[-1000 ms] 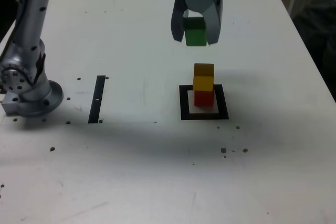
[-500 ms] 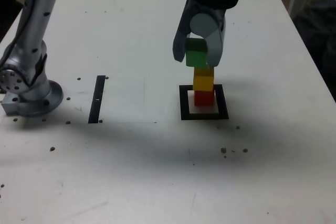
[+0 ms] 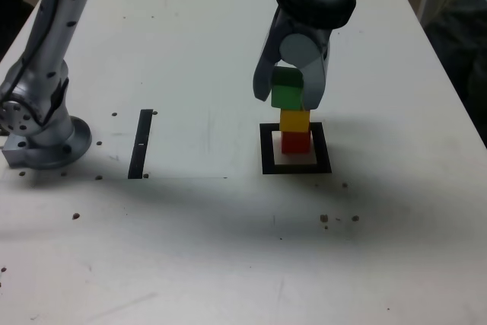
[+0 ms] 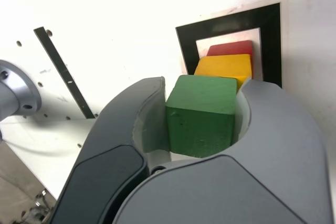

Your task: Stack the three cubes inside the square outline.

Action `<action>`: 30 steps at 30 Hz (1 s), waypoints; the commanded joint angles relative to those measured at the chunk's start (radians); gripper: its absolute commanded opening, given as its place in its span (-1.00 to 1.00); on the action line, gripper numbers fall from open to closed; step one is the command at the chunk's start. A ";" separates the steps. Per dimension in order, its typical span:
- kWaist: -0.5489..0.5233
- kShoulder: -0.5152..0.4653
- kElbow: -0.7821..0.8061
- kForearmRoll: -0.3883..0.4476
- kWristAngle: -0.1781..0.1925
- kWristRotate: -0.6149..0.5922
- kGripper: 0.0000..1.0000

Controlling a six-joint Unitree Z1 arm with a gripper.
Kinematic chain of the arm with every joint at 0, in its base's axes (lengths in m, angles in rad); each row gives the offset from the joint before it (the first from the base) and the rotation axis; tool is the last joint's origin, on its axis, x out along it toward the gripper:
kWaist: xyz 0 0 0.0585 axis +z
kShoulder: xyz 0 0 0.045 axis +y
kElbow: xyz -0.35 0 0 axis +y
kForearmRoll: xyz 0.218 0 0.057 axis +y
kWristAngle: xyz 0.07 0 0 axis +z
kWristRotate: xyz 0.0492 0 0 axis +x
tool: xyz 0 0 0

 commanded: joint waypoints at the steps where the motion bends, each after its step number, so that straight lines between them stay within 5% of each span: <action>1: -0.003 0.007 -0.005 0.008 0.004 -0.001 -0.20; 6: -0.002 0.005 -0.016 0.006 0.002 0.000 0.02; 12: -0.003 -0.006 -0.014 -0.003 0.001 0.000 0.74; 15: -0.003 -0.015 -0.007 -0.005 0.005 0.000 0.94; 30: -0.002 -0.049 0.049 -0.001 0.009 -0.001 0.99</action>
